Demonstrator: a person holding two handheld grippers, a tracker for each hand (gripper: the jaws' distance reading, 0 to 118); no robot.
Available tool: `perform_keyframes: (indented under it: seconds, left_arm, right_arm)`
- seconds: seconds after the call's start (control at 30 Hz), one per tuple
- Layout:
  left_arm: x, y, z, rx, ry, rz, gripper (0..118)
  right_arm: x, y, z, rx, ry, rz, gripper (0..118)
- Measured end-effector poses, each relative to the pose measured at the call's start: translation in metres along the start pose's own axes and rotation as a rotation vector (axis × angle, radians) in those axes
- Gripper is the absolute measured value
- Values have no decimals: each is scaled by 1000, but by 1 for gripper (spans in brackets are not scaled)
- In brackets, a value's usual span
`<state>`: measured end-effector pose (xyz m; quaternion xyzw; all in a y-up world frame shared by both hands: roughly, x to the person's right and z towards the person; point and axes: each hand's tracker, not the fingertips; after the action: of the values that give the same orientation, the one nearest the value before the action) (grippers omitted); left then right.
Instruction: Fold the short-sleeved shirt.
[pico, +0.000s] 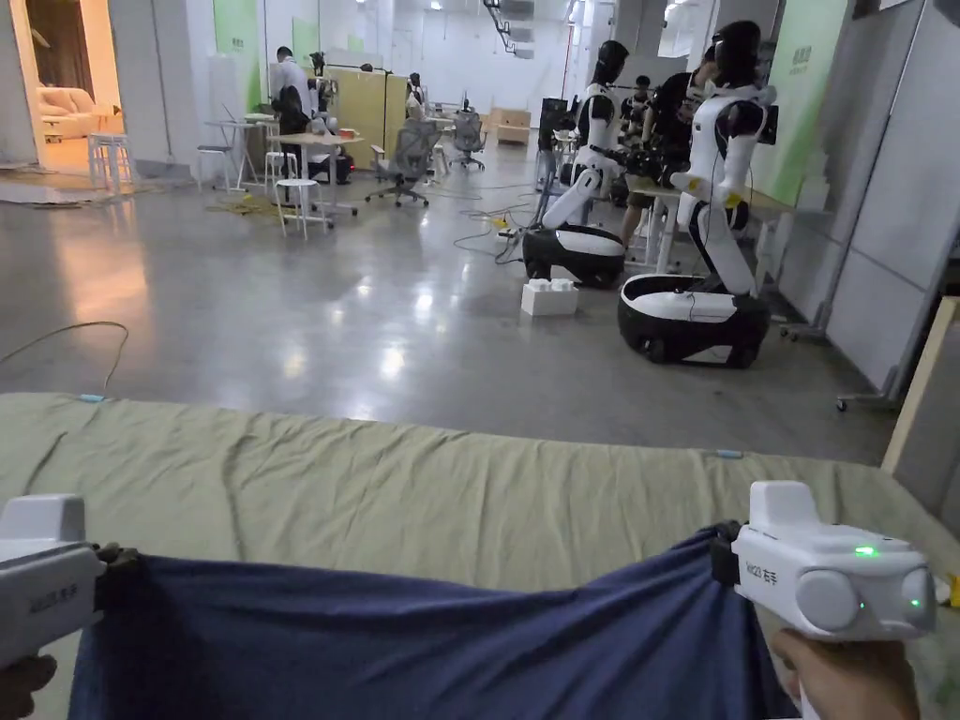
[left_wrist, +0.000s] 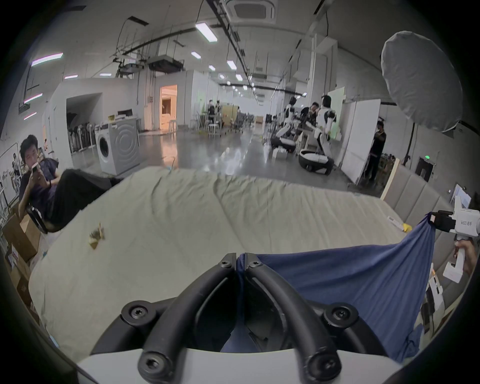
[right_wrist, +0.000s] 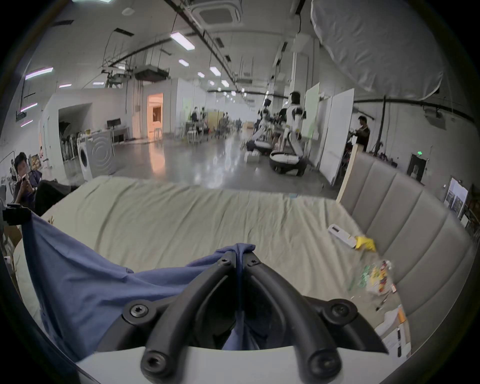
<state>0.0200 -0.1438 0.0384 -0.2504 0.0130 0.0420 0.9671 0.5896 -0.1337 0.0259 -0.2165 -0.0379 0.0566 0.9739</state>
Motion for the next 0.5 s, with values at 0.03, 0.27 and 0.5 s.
perform_keyframes:
  seconds: [0.03,0.27,0.5]
  left_arm:
    - [1,11,6,26,-4,-3,5]
    - [14,87,41,139,-26,-24,5]
    - [27,159,55,212,-30,-38,5]
  right_arm:
    - [5,10,11,20,-4,-8,4]
    - [29,78,68,170,-68,6,4]
    - [41,149,92,281,-130,36,4]
